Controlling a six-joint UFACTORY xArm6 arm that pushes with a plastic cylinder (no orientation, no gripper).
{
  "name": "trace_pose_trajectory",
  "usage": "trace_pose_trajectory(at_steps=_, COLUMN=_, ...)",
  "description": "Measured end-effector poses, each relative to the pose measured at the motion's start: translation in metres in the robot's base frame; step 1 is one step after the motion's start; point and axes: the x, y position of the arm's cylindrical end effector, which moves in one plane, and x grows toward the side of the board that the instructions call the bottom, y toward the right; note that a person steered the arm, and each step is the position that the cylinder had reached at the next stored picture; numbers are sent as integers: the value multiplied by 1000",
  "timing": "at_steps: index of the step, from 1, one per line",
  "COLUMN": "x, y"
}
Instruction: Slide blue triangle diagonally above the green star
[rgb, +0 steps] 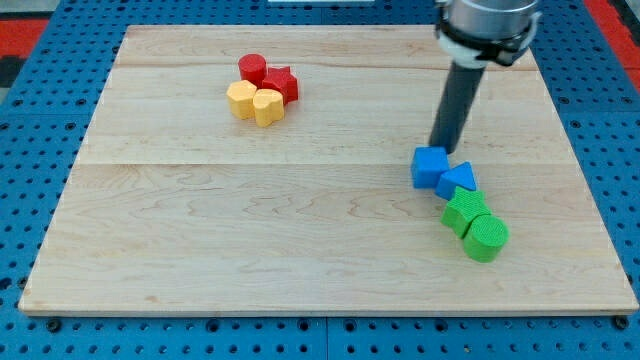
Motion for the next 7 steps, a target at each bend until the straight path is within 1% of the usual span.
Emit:
trace_pose_trajectory(at_steps=1, x=27, y=-17)
trace_pose_trajectory(at_steps=2, x=35, y=-6)
trace_pose_trajectory(at_steps=3, x=28, y=-8)
trace_pose_trajectory(at_steps=4, x=10, y=-64)
trace_pose_trajectory(at_steps=5, x=26, y=-36)
trace_pose_trajectory(at_steps=6, x=45, y=23)
trace_pose_trajectory(at_steps=7, x=46, y=32)
